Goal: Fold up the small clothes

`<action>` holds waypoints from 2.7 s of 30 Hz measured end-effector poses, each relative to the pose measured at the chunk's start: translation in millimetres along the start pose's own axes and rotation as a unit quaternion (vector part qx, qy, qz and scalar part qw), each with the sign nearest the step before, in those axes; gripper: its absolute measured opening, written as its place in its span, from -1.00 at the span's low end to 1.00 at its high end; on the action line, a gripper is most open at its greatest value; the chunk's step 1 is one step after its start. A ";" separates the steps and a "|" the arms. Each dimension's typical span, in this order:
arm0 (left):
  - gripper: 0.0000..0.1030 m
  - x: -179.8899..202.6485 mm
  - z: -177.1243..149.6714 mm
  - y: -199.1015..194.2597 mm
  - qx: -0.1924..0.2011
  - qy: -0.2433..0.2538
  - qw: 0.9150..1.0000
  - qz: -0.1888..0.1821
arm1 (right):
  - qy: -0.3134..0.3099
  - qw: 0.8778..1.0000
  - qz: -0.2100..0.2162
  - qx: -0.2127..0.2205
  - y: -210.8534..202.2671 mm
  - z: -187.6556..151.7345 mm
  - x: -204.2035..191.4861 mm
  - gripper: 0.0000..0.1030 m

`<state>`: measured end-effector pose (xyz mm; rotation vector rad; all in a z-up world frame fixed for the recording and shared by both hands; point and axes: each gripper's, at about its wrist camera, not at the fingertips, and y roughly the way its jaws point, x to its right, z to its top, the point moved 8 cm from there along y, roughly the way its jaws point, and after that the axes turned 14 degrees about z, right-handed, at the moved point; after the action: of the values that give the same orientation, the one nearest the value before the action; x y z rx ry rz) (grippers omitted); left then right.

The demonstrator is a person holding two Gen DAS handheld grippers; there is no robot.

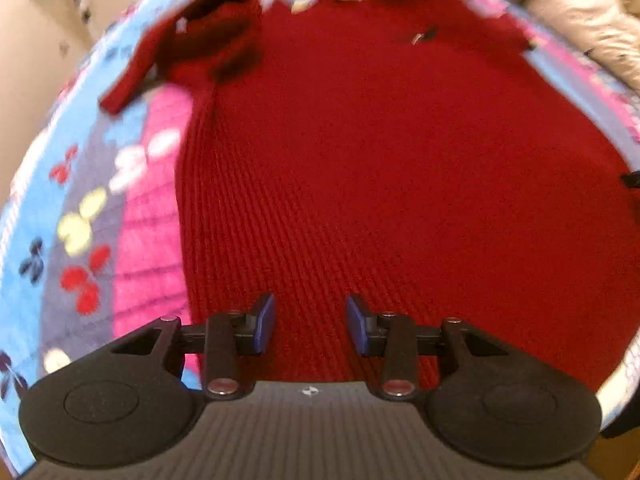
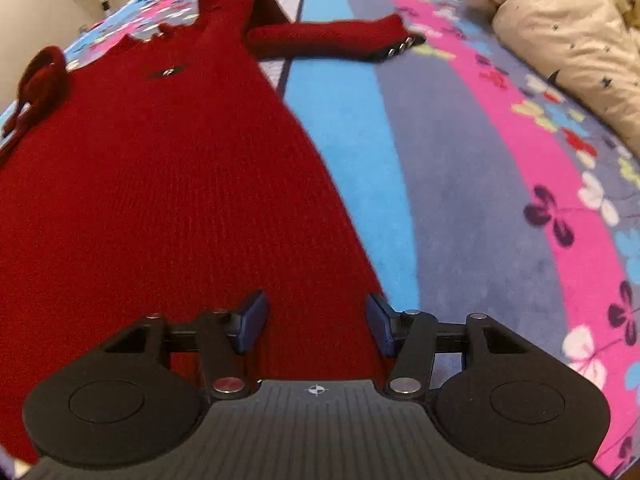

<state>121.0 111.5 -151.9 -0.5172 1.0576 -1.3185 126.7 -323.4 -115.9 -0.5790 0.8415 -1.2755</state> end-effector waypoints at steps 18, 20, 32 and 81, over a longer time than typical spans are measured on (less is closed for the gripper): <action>0.02 21.7 19.4 23.0 0.038 0.030 0.998 0.027 | 0.080 0.970 0.088 0.211 33.4 195.6 12.9 -0.18; 0.03 26.3 19.9 26.9 0.050 0.040 0.997 0.033 | 0.109 0.972 0.071 0.195 74.6 223.6 16.8 0.24; 0.02 30.3 24.0 34.9 0.092 0.068 0.993 0.023 | 0.106 0.986 -0.100 0.080 204.6 279.8 20.6 -0.80; 0.03 11.8 29.5 16.2 0.129 0.022 0.991 0.008 | 0.213 0.946 -0.006 0.245 -10.2 138.2 126.7 0.18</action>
<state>153.4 96.9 -155.2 -0.2864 0.9075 -1.4325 241.3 -459.0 -55.0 0.0978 0.8255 -1.5799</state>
